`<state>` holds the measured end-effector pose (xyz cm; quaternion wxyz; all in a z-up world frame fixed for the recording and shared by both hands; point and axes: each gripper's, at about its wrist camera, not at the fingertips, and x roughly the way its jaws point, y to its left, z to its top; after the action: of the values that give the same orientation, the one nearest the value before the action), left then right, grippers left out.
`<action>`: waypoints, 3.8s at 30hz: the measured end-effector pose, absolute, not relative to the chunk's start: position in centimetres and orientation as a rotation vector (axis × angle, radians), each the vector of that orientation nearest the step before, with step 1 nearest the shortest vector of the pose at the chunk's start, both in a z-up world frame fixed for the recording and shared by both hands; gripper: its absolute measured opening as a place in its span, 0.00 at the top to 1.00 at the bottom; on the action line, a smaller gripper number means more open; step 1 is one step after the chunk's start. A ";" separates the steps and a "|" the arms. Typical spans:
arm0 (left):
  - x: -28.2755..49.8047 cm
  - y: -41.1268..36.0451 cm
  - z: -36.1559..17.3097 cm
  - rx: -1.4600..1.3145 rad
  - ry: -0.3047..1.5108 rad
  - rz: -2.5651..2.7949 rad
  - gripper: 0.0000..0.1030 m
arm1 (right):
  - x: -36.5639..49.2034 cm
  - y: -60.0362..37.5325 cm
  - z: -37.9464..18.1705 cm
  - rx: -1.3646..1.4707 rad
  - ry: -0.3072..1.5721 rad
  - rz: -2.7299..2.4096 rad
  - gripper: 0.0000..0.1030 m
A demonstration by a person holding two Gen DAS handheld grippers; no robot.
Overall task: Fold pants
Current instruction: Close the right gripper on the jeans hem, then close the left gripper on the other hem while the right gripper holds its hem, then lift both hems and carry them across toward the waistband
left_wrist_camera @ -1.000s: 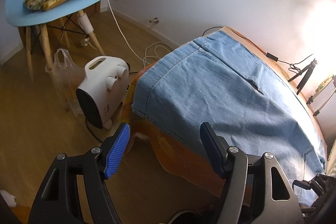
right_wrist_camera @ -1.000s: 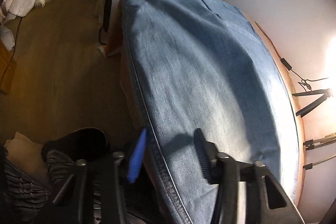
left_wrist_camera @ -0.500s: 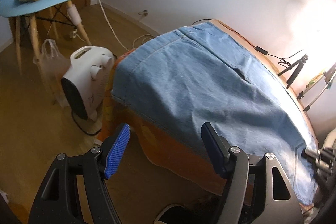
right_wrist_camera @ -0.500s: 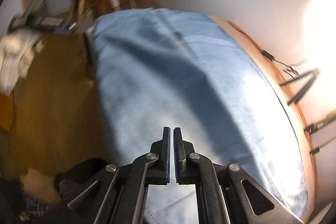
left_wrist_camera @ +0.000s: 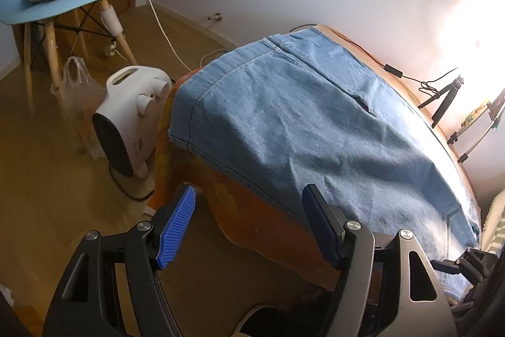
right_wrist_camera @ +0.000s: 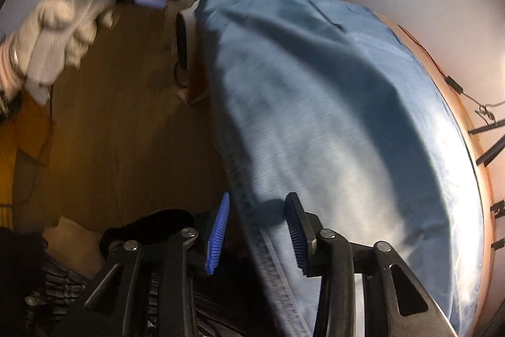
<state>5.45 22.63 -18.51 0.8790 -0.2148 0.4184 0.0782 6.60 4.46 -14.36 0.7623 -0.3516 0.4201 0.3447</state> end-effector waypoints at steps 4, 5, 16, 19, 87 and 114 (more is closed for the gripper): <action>5.1 22.9 -18.6 -0.465 0.868 0.165 0.32 | 5.2 5.9 -16.0 -0.906 0.820 0.666 0.42; 5.0 23.0 -18.7 -0.466 0.869 0.165 0.32 | 5.1 6.1 -16.3 -0.934 0.798 0.640 0.43; 4.7 23.8 -19.9 -0.505 0.878 0.167 0.32 | 6.6 5.1 -11.4 -0.743 0.763 0.602 0.92; 5.0 23.8 -20.1 -0.532 0.870 0.148 0.32 | 8.6 4.7 -10.8 -0.700 0.772 0.576 0.93; 8.9 23.6 -21.1 -0.615 0.754 0.209 0.75 | 13.0 -2.9 -13.0 -0.609 0.906 0.420 0.62; 9.7 27.0 -8.0 -0.577 0.474 0.135 0.95 | 11.0 -3.9 -11.3 -0.624 0.873 0.480 0.38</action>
<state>9.74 26.96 -7.96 0.9289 -0.2816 0.2314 0.0661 11.04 -3.89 -11.33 0.8321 -0.2943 0.4119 0.2266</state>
